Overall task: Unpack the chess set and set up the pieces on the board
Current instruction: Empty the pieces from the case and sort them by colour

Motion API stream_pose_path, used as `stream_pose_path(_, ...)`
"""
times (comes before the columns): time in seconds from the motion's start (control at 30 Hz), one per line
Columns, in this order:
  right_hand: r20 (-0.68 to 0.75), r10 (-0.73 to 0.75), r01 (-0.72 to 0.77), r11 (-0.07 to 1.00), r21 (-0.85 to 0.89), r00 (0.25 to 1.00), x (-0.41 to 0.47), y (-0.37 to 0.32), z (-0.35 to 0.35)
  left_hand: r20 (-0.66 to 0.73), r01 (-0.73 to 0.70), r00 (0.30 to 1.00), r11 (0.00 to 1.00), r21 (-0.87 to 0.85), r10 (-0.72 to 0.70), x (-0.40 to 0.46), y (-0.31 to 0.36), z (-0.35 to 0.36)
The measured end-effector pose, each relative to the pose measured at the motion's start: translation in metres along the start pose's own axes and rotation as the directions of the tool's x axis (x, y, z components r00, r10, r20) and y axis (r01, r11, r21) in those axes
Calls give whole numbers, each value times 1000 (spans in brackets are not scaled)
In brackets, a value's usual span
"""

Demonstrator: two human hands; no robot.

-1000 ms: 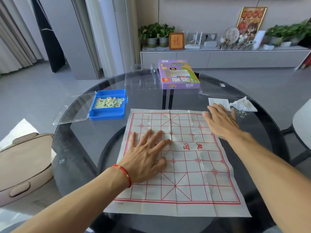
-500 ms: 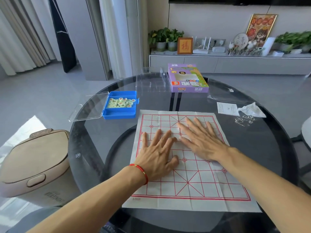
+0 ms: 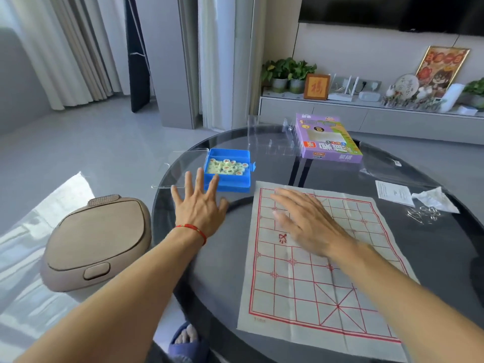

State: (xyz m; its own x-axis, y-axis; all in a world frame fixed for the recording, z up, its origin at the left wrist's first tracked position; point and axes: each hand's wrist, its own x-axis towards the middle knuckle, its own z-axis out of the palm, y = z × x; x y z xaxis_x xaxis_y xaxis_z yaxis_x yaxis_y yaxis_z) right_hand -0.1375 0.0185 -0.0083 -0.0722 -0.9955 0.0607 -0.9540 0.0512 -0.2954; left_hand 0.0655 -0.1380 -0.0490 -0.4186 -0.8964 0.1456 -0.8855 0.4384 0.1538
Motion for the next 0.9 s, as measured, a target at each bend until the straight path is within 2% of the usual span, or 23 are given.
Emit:
stream_pose_path(0.13, -76, 39, -35, 998, 47, 996, 69, -29, 6, 58, 38, 998, 999, -13, -37, 7, -20, 10)
stream_pose_path(0.23, -134, 95, -85, 993, 77, 986, 126, -36, 12, 23, 66, 998, 997, -40, -65, 7, -23, 12)
stream_pose_path(0.37, -112, 144, -137, 988, 69, 983, 188, -42, 22, 10, 78, 997, 995, -67, -77, 8, -24, 12)
stream_pose_path(0.53, 6, 18, -18, 998, -65, 1000, 234, -40, 28, -21, 72, 997, 994, -79, -74, 8, -23, 14)
stream_pose_path(0.9, 95, -191, 206, 958, -197, 977, 234, -35, 18, -28, 67, 997, 995, -70, -69, 8, -22, 16)
